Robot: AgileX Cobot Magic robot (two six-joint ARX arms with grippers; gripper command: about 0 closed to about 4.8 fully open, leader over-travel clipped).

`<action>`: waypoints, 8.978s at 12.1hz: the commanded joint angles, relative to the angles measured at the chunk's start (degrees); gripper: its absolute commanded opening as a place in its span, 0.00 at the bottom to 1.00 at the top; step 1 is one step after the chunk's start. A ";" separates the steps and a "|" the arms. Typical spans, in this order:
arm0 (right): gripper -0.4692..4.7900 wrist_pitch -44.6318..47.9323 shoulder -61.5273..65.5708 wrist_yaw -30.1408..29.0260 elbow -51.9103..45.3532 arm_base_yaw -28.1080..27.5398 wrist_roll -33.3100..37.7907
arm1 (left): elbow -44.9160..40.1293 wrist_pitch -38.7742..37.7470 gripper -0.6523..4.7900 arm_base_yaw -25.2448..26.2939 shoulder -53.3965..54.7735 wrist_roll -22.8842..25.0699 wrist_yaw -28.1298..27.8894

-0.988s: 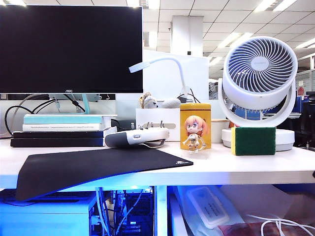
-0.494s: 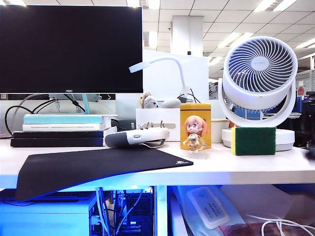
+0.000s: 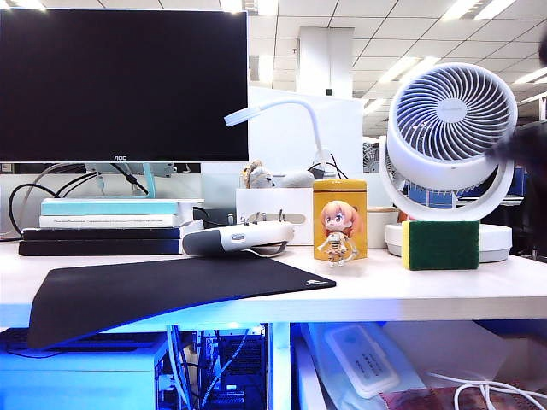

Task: Open the drawer, place the cleaning sponge inside, then close the drawer.

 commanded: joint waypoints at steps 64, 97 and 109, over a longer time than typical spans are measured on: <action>0.08 -23.26 9.09 -8.70 16.72 10.03 -38.03 | 0.28 -4.81 0.11 -2.25 -0.04 2.36 4.00; 0.07 -36.87 12.24 -9.99 3.06 21.20 -24.72 | 0.28 -4.79 0.11 -2.25 -0.04 2.36 3.82; 0.07 -23.93 20.00 -2.43 -1.20 21.20 -25.73 | 0.28 -4.81 0.11 -2.25 -0.04 2.34 3.82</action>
